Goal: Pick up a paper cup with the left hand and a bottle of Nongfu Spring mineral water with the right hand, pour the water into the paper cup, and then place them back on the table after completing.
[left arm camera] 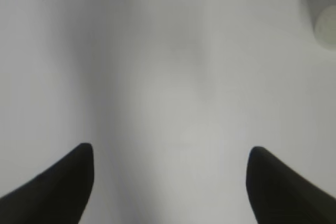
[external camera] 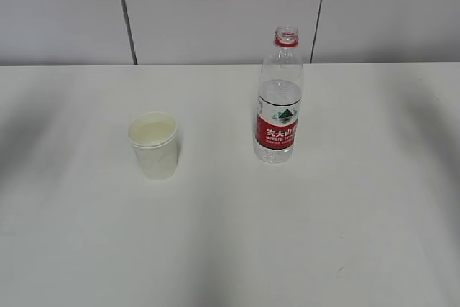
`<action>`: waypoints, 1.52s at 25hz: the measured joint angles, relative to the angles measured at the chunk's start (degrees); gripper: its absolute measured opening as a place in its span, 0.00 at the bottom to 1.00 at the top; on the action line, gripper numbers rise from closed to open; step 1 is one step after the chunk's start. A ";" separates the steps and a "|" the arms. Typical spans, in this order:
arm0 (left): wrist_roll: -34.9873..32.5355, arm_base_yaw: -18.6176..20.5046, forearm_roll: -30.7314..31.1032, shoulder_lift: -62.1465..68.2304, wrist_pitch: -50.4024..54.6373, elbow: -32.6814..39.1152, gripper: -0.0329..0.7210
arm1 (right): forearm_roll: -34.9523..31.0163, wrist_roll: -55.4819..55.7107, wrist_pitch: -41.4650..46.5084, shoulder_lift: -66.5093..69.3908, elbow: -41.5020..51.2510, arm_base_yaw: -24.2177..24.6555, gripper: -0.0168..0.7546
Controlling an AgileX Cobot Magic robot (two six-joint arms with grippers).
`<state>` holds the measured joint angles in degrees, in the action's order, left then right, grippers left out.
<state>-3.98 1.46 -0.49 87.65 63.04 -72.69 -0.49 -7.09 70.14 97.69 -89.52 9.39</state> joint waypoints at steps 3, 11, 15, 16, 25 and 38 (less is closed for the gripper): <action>0.00 0.00 0.00 -2.57 0.65 0.00 0.76 | -0.58 -0.49 0.09 -3.40 2.13 0.00 0.79; 0.00 0.00 -0.45 -11.60 1.52 6.11 0.76 | -0.71 -0.62 0.23 -15.20 12.91 0.00 0.79; 0.00 0.00 -0.63 -17.82 1.52 12.62 0.76 | -0.71 -0.71 0.44 -22.67 19.15 0.00 0.79; 0.00 0.00 -0.63 -19.73 1.39 14.32 0.76 | -0.71 -0.71 0.47 -24.65 21.09 0.00 0.79; 0.00 0.00 -0.63 -35.66 0.50 27.16 0.76 | -0.74 -0.84 0.54 -40.35 34.10 0.00 0.79; 0.00 0.00 -3.87 -57.28 -2.02 41.17 0.75 | 0.80 -0.97 -4.52 -60.02 54.89 -0.04 0.79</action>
<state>-3.98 1.46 -4.36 30.37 61.02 -31.52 0.31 -8.06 65.62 37.67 -34.63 9.35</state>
